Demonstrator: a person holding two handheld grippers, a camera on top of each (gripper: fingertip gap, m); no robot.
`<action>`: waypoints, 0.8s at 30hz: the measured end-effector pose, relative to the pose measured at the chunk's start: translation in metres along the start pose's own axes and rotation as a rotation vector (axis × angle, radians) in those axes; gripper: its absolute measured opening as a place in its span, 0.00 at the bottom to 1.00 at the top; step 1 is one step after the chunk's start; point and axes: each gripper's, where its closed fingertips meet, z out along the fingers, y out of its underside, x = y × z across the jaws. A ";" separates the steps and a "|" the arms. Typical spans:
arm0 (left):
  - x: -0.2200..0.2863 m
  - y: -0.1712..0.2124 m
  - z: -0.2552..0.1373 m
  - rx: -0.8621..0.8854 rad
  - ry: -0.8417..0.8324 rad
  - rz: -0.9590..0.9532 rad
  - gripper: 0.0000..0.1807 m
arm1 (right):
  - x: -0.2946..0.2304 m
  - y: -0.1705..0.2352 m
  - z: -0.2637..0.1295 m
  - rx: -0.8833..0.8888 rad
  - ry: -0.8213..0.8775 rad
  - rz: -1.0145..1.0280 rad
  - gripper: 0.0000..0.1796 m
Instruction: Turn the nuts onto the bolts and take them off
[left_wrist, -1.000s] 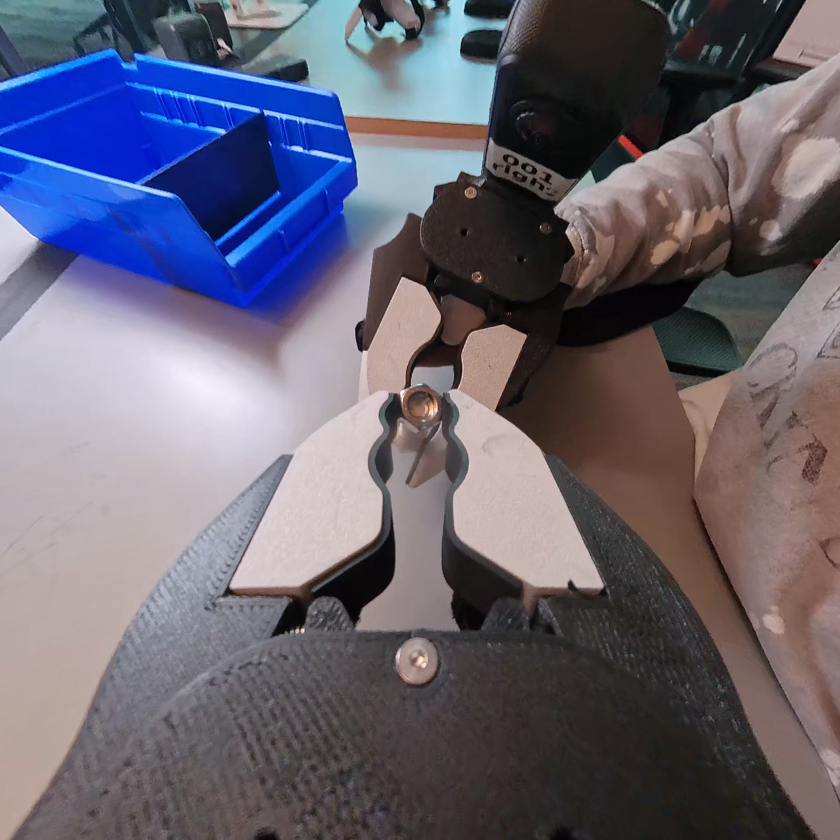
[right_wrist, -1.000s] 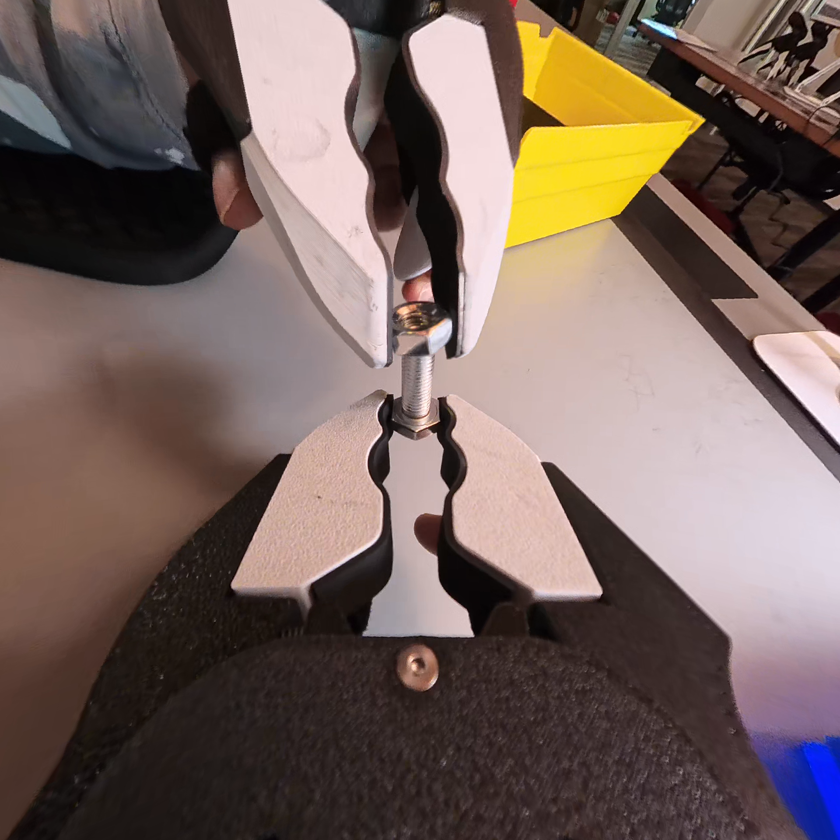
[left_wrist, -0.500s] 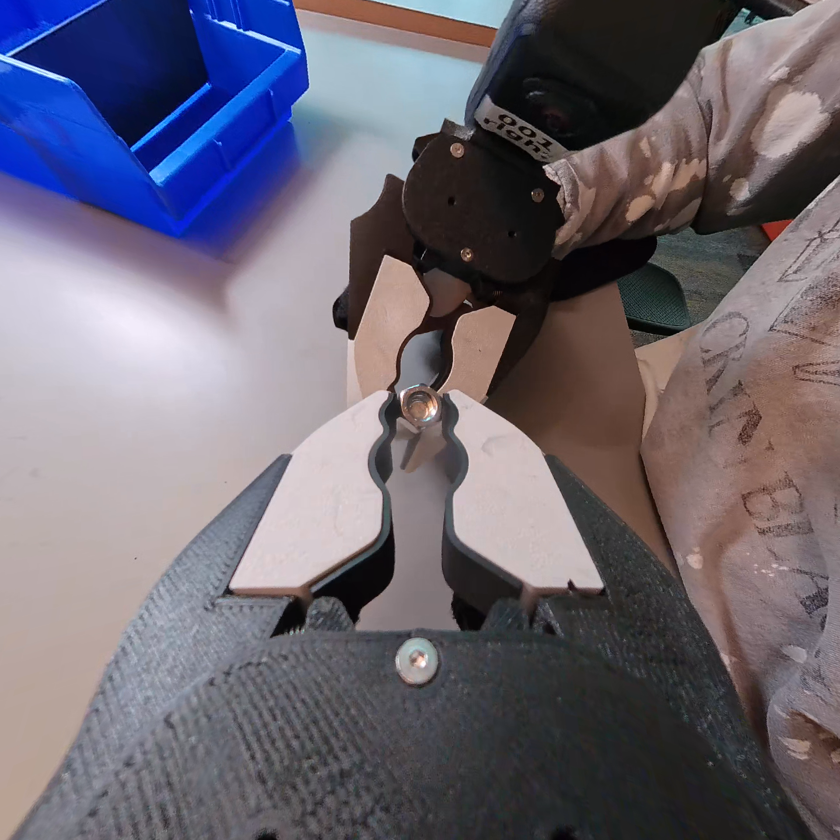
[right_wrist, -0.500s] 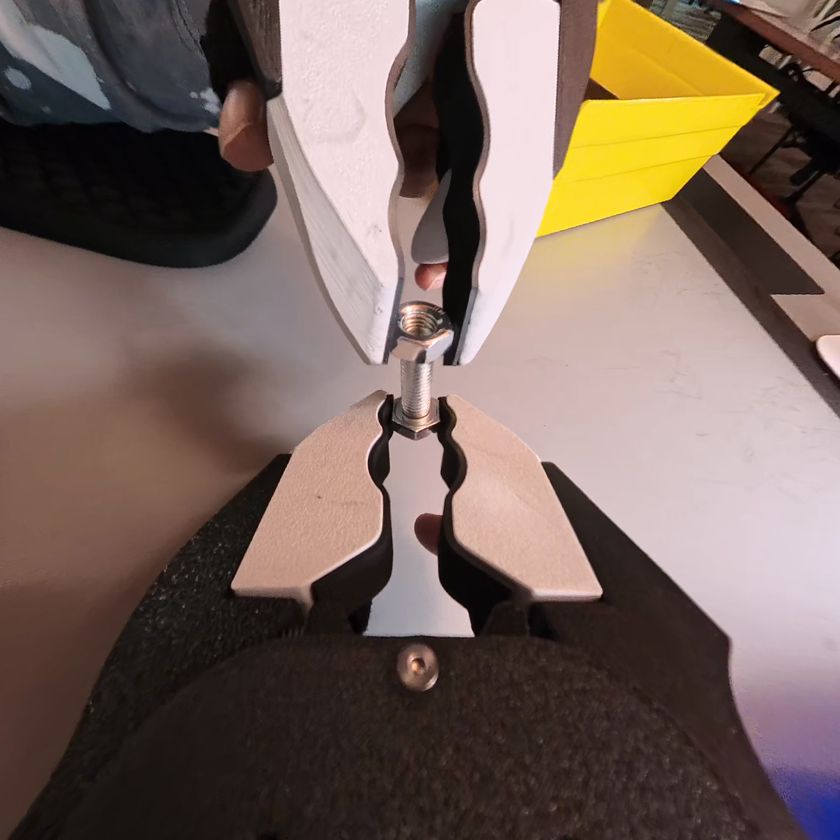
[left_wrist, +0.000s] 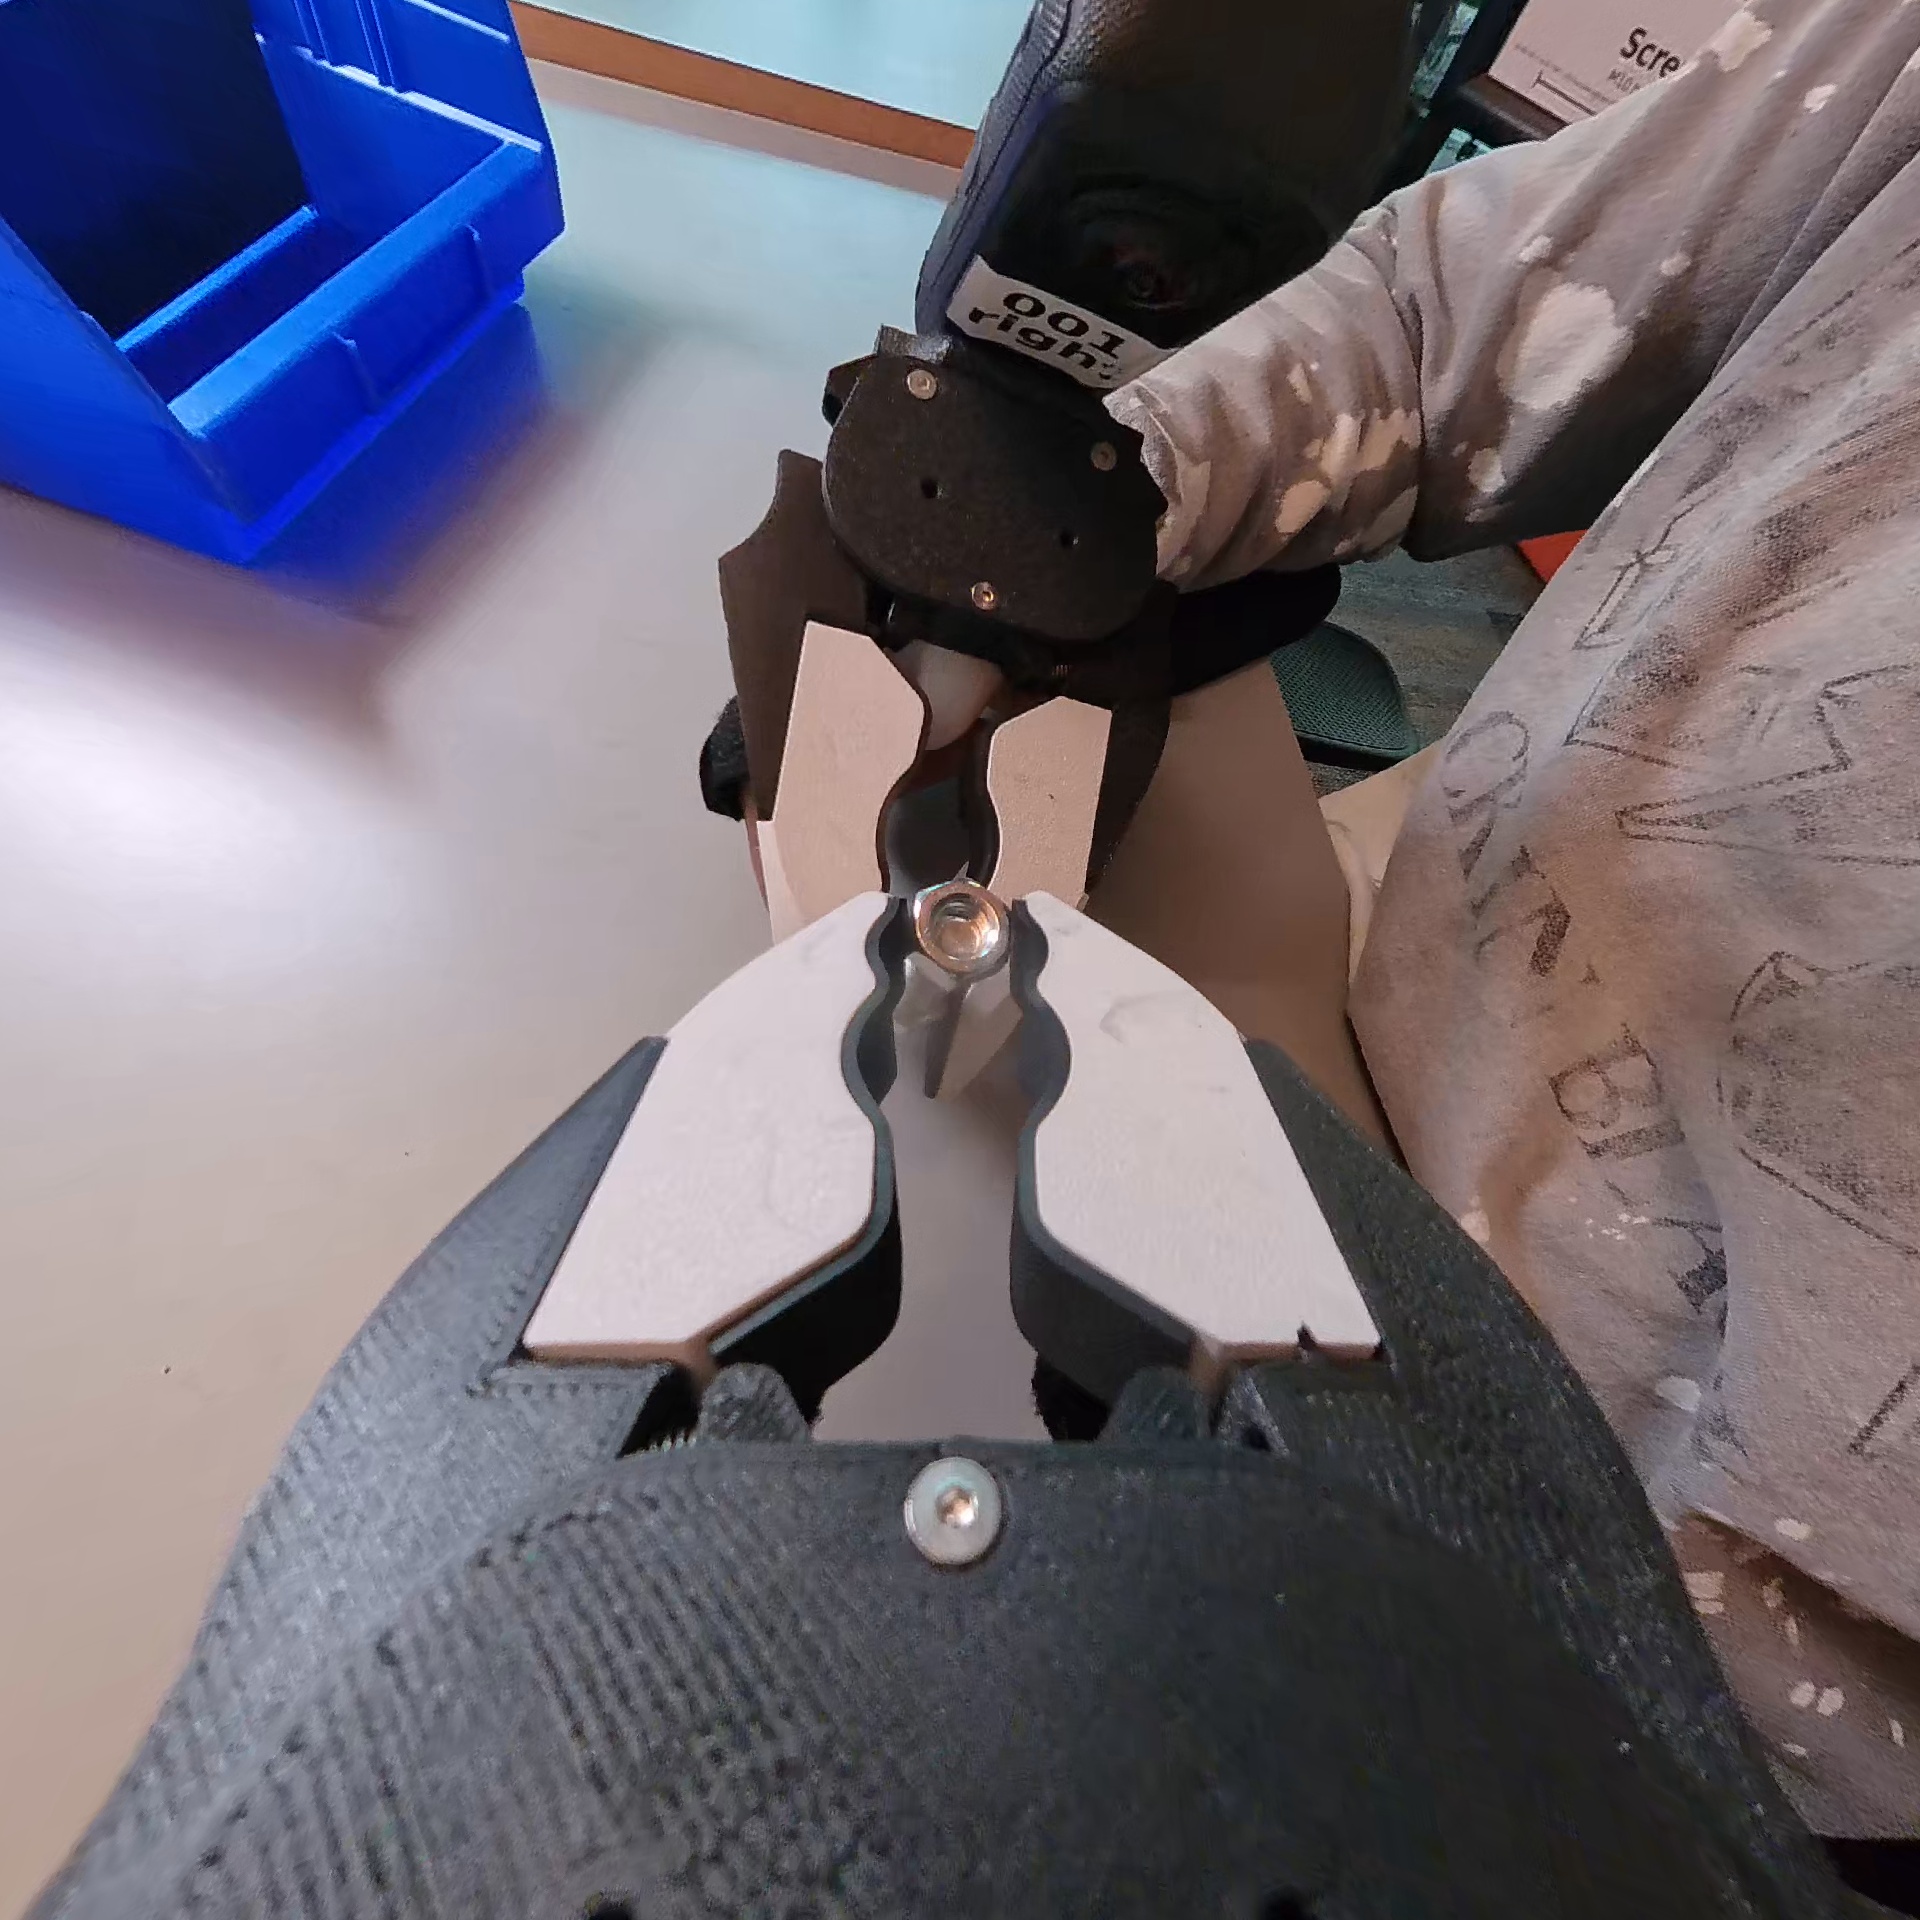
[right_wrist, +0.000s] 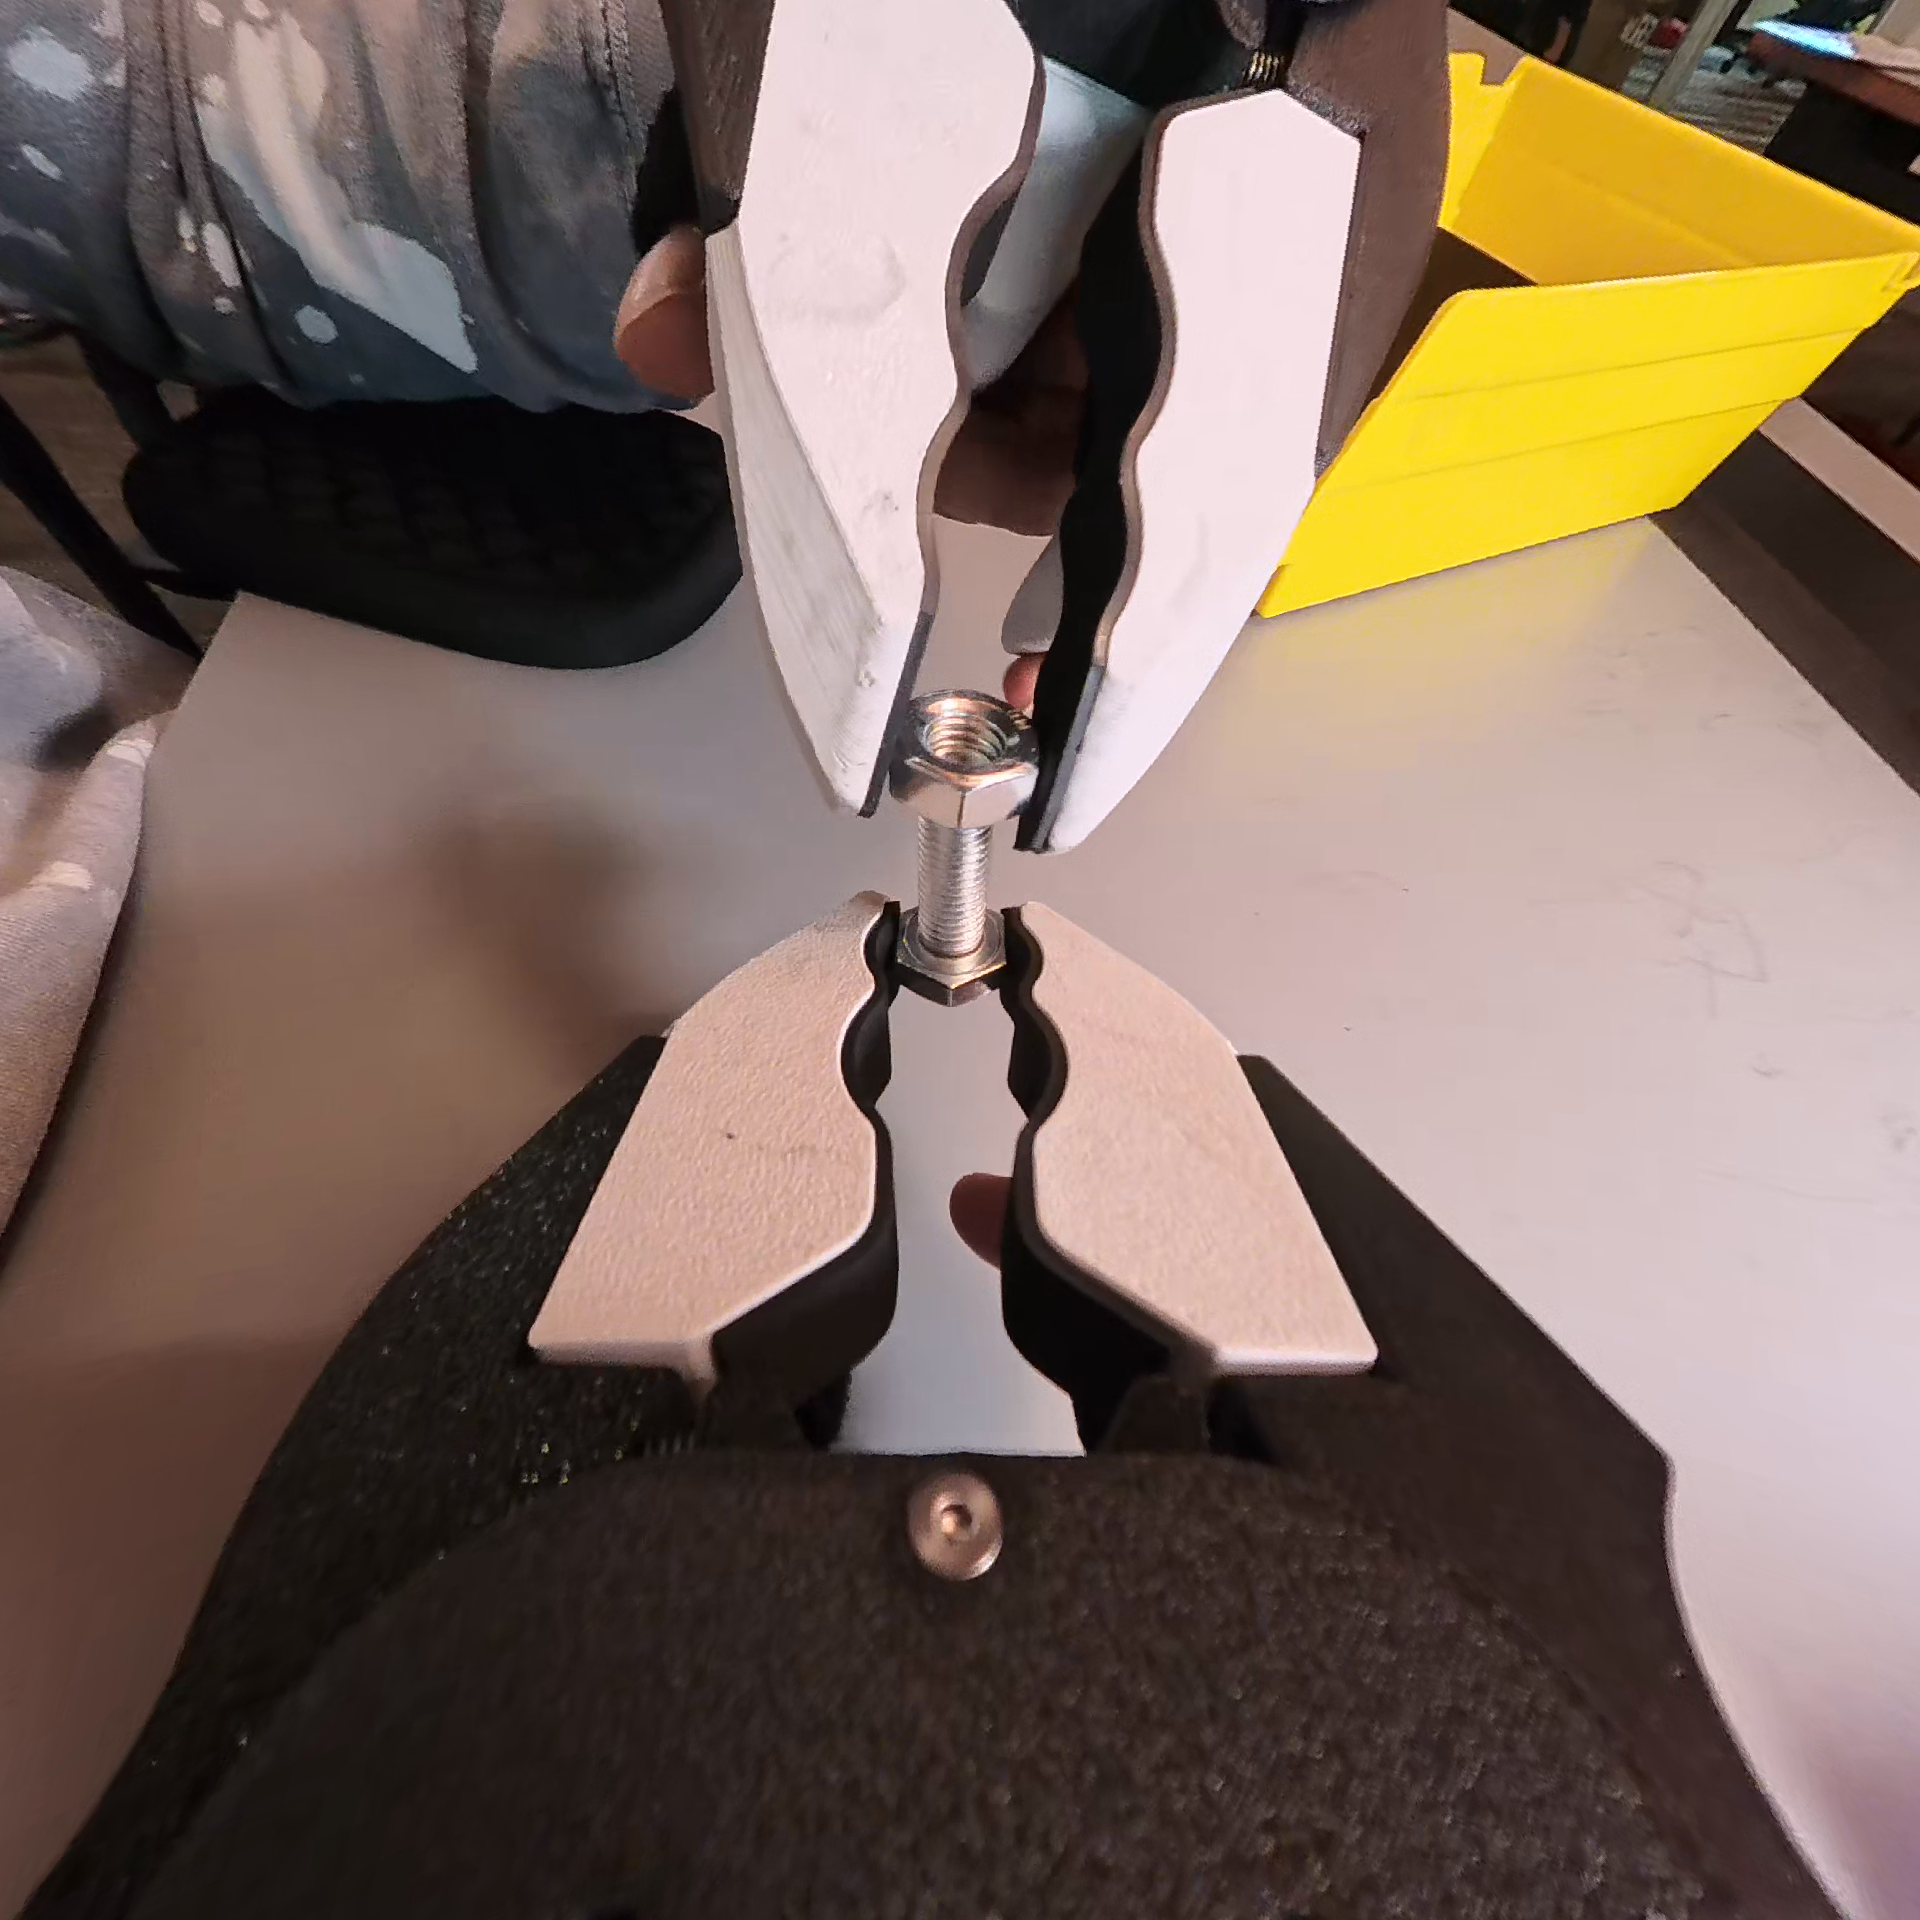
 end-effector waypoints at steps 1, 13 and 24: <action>0.000 0.000 0.000 0.001 0.001 0.002 0.11 | 0.000 0.000 0.000 0.000 -0.002 0.002 0.10; -0.002 -0.006 -0.005 0.061 -0.010 0.007 0.12 | 0.002 -0.002 0.000 0.024 -0.002 0.042 0.10; -0.011 -0.018 -0.013 0.169 -0.129 0.045 0.15 | 0.015 -0.005 -0.005 0.052 0.063 0.080 0.10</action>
